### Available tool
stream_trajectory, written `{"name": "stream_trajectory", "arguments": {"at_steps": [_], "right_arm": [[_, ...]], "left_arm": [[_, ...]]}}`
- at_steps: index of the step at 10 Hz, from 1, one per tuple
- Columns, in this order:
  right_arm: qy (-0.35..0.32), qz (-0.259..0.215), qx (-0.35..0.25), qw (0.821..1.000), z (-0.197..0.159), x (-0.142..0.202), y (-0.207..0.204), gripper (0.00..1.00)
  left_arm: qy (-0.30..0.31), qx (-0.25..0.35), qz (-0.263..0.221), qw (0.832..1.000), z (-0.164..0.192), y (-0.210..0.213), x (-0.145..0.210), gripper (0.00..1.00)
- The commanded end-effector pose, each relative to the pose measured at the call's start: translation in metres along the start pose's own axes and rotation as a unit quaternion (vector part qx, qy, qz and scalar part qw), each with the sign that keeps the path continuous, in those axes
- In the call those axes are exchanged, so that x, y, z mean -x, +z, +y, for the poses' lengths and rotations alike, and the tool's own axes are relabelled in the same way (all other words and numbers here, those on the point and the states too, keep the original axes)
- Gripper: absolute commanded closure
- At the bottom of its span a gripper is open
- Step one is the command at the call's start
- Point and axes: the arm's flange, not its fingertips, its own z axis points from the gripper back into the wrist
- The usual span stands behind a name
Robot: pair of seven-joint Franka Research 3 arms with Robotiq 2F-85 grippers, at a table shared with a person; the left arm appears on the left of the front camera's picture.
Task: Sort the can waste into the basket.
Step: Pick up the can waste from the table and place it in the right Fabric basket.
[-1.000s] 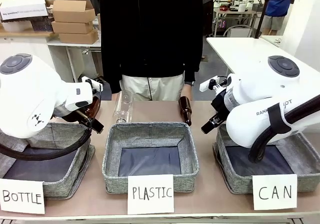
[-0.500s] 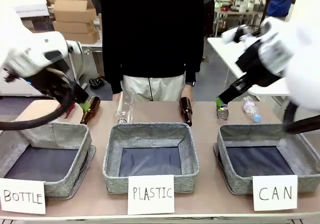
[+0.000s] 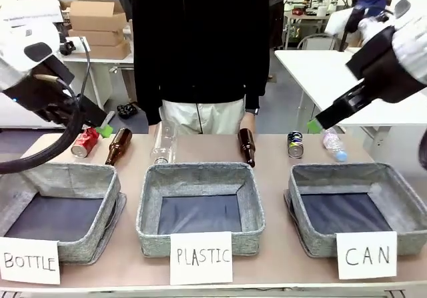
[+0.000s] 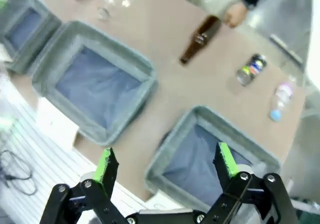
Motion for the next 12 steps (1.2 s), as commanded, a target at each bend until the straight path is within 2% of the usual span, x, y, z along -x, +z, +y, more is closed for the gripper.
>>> {"name": "stream_trajectory", "arguments": {"at_steps": [1,2,3,4,5,7,8,9,10,12], "right_arm": [[-0.116,-0.166,-0.280,0.938,-0.031,0.028,0.018,0.00],[-0.307,-0.225,-0.318,0.868,-0.057,0.039,0.033,0.00],[-0.406,-0.266,-0.365,0.795,-0.081,0.057,0.043,0.00],[-0.465,-0.297,-0.384,0.740,-0.103,0.079,0.044,0.00],[-0.500,-0.298,-0.386,0.715,-0.116,0.093,0.039,0.00],[-0.522,-0.293,-0.367,0.713,-0.126,0.104,0.031,0.00],[-0.524,-0.289,-0.358,0.717,-0.128,0.105,0.030,0.00],[-0.520,-0.282,-0.345,0.729,-0.128,0.102,0.026,0.00],[-0.444,-0.241,-0.369,0.780,-0.179,0.084,0.061,0.00],[-0.444,-0.241,-0.369,0.780,-0.179,0.084,0.061,0.00]], "left_arm": [[0.013,0.218,-0.004,0.976,0.011,0.034,0.005,0.00],[0.033,0.415,-0.003,0.909,0.032,0.044,0.006,0.00],[0.102,0.508,-0.033,0.854,0.058,0.048,0.006,0.00],[0.167,0.574,-0.079,0.798,0.084,0.048,0.013,0.00],[0.211,0.594,-0.113,0.768,0.105,0.048,0.025,0.00],[0.243,0.591,-0.150,0.754,0.139,0.054,0.050,0.00],[0.256,0.580,-0.159,0.757,0.147,0.053,0.057,0.00],[0.284,0.552,-0.151,0.769,0.151,0.047,0.057,0.00],[0.178,0.565,-0.156,0.790,0.150,0.067,0.059,0.00],[0.178,0.565,-0.156,0.790,0.150,0.067,0.059,0.00]]}}
